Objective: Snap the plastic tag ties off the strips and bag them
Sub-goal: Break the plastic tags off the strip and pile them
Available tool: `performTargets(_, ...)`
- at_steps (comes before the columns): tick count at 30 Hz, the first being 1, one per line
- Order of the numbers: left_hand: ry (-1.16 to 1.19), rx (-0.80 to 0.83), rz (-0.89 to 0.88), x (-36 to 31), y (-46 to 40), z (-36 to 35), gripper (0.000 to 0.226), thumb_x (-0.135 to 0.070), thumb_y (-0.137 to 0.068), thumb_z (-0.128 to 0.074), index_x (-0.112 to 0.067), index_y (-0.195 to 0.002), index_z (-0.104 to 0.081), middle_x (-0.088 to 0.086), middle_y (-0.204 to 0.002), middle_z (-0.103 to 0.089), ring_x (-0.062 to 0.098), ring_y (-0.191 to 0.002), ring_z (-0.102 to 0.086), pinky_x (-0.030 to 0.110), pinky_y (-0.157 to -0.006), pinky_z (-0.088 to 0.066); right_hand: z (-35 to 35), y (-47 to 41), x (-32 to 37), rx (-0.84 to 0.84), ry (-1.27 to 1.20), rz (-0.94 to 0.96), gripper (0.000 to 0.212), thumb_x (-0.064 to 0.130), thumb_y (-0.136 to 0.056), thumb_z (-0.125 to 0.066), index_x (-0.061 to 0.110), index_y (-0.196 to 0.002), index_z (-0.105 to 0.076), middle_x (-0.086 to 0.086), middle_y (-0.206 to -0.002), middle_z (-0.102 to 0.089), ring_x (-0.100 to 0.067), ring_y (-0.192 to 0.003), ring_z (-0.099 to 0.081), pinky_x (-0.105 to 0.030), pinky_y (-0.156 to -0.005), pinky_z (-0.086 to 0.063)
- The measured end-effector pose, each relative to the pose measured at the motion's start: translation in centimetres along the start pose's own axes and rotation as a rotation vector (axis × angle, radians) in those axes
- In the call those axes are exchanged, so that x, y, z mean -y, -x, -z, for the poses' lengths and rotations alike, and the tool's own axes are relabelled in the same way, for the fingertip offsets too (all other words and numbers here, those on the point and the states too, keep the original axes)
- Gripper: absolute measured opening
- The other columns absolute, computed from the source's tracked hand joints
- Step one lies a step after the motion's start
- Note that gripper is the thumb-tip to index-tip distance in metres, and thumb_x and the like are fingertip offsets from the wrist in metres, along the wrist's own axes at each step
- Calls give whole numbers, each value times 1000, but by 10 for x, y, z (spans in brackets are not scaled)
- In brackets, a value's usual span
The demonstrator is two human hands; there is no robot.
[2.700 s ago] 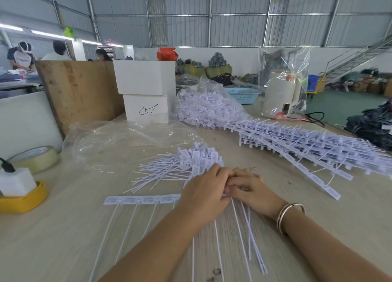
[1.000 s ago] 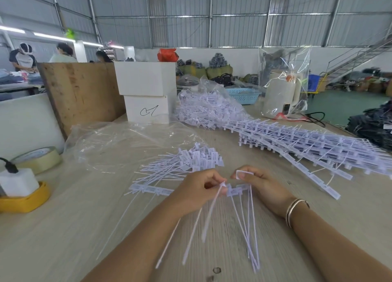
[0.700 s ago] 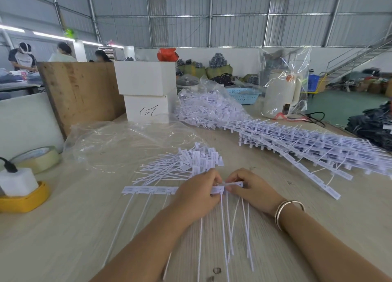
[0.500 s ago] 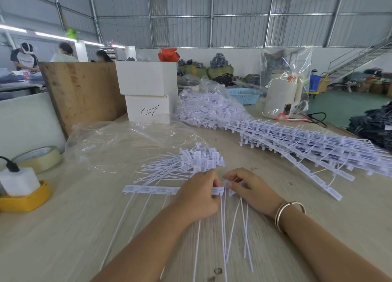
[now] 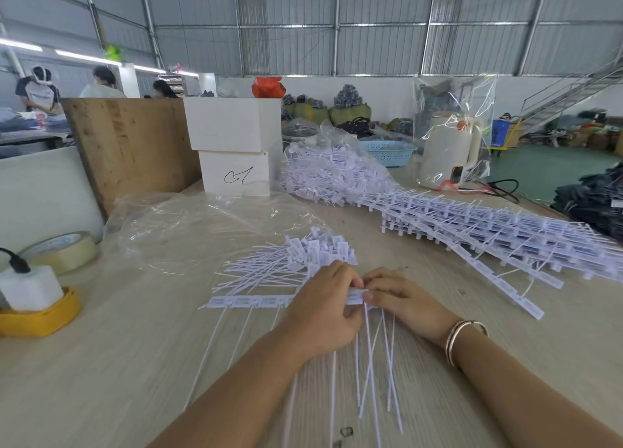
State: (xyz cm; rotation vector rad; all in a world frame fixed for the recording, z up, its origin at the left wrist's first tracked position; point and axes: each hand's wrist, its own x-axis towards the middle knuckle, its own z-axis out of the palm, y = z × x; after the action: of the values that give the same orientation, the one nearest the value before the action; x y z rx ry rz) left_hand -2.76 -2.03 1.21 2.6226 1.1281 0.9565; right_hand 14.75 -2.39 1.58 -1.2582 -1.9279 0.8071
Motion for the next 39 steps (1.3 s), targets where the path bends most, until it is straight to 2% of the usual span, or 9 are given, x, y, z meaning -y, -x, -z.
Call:
performTargets(4,-61,19,64,-2,-2,9,20,-20,-84,-51,-24,-103,-47,-11,-93,-52,10,-82,-48,27,-70,-36,1,1,4,-64,-111,-32,17,5,-90,-53,6,-84,-69,-11,-102,-58,-17,-95,-55,-23,-87,-39)
performTargets(8,-99,33,95,-2,-1,8,16,-31,-87,-52,-26,-99,-43,-11,-85,-50,11,-71,-47,28,-60,-33,1,-1,2,-109,-106,-55,17,2,-90,-49,-1,-84,-64,-16,-98,-57,-16,-86,-52,-27,-82,-38)
performTargets(11,-56,4,138,-2,-1,3,11,-34,-91,-50,-26,-93,-43,-9,-86,-52,9,-75,-49,27,-63,-41,1,0,2,-109,-124,-54,19,1,-90,-47,5,-80,-62,-10,-90,-57,-15,-83,-51,-28,-79,-37)
performTargets(16,10,51,135,-1,-1,5,11,-14,-88,-48,-24,-92,-48,-11,-90,-51,5,-81,-47,22,-66,-40,-2,-1,-3,38,65,-20,16,25,-87,-62,12,-80,-68,-2,-92,-61,-14,-91,-56,-35,-95,-34)
performTargets(20,-53,169,89,3,1,10,22,-16,-82,-52,-28,-100,-49,-16,-94,-47,4,-83,-45,12,-62,-31,1,-1,-2,1,-51,-12,13,14,-87,-63,18,-75,-67,4,-85,-59,-6,-80,-54,-33,-87,-37)
performTargets(24,-120,286,89,6,4,11,26,-18,-80,-56,-26,-103,-47,-6,-100,-54,13,-88,-50,31,-73,-44,-2,-1,-7,23,151,6,15,29,-89,-60,19,-79,-66,5,-87,-58,-4,-89,-52,-44,-105,-27)
performTargets(27,-125,221,81,6,4,12,16,-23,-84,-55,-26,-97,-47,-7,-96,-54,13,-84,-50,30,-68,-42,-3,0,-6,35,209,6,16,36,-88,-60,26,-76,-64,10,-94,-58,-3,-100,-49,-44,-108,-18)
performTargets(34,-142,8,-9,4,-1,13,7,-28,-87,-56,-22,-90,-52,-8,-88,-55,10,-80,-47,26,-64,-37,1,2,0,11,26,33,14,32,-83,-65,21,-78,-72,6,-94,-62,-4,-94,-55,-46,-106,-28)
performTargets(39,-60,-8,18,6,-1,14,7,-30,-87,-61,-23,-90,-61,-13,-81,-56,6,-74,-48,23,-59,-35,1,5,5,-5,-71,86,19,30,-81,-63,12,-82,-70,-11,-90,-62,-15,-83,-55,-31,-83,-41)
